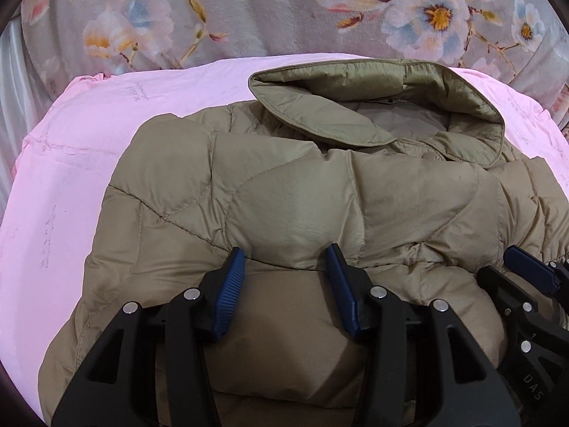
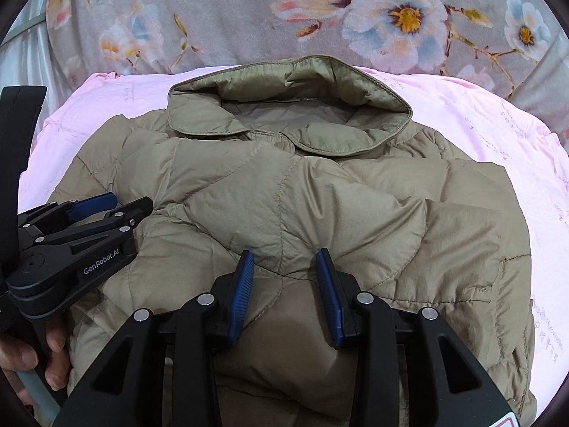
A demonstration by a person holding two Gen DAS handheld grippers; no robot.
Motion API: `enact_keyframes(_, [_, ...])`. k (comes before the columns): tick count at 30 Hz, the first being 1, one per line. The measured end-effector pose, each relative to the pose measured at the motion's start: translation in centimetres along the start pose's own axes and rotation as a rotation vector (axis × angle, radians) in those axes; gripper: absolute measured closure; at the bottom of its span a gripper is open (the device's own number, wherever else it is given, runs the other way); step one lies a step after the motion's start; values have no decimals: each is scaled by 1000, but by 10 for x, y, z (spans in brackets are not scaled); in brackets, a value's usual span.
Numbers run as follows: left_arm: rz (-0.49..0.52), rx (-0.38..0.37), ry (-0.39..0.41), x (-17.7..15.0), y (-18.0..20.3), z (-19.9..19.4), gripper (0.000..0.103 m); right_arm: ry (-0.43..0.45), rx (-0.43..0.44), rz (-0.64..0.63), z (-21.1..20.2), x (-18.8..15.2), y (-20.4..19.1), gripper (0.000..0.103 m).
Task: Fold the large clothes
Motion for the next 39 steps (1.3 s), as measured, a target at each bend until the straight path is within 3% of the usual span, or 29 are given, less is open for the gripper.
enact_keyframes(7, [11, 11, -5, 0, 2, 0, 56, -5, 17, 8, 1, 1, 1, 66])
enact_keyframes(10, [-13, -45, -34, 5, -7, -8, 55, -22, 65, 27, -2, 5, 7, 61])
enact_keyframes(12, [-100, -181, -55, 17, -25, -24, 50, -40, 123, 70, -12, 13, 17, 58])
enact_keyframes(14, [-167, -244, -9, 38, -41, -44, 41, 1, 187, 147, -26, 26, 35, 53])
enact_keyframes(17, [-230, -285, 36, 69, -54, -52, 12, 33, 271, 302, -29, 50, 68, 48])
enact_keyframes(21, [-336, -367, -77, 98, -61, -2, 12, -28, 287, 470, 6, 71, 100, 47])
enact_keyframes(24, [-415, -440, -152, 99, -59, 33, 24, -67, 296, 505, 31, 78, 103, 48])
enact_keyframes(26, [-396, -459, -150, 97, -51, 40, 49, -56, 316, 469, 38, 84, 94, 70])
enact_keyframes(27, [-361, -465, -136, 98, -44, 40, 57, -49, 324, 443, 39, 87, 90, 91])
enact_keyframes(28, [-323, -462, -128, 97, -37, 39, 76, -31, 317, 417, 37, 90, 86, 96])
enact_keyframes(29, [-306, -456, -125, 95, -34, 39, 89, 4, 315, 387, 32, 93, 83, 98])
enact_keyframes(33, [-262, -440, -80, 85, -35, 35, 99, 104, 267, 305, 16, 87, 79, 100])
enact_keyframes(36, [-234, -411, -76, 72, -37, 41, 99, 53, 214, 306, 30, 76, 84, 101])
enact_keyframes(39, [-198, -382, -74, 63, -31, 50, 99, -12, 217, 341, 47, 67, 90, 102])
Point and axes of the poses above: each gripper's, at about its wrist camera, not at the fingertips, and z roughly the way its jaws point, y to its right, x to its top, the point moved 1 cm from there along z, roughly the way its jaws point, and after that the axes turned 4 degrees about -y, right-handed, at the moved point
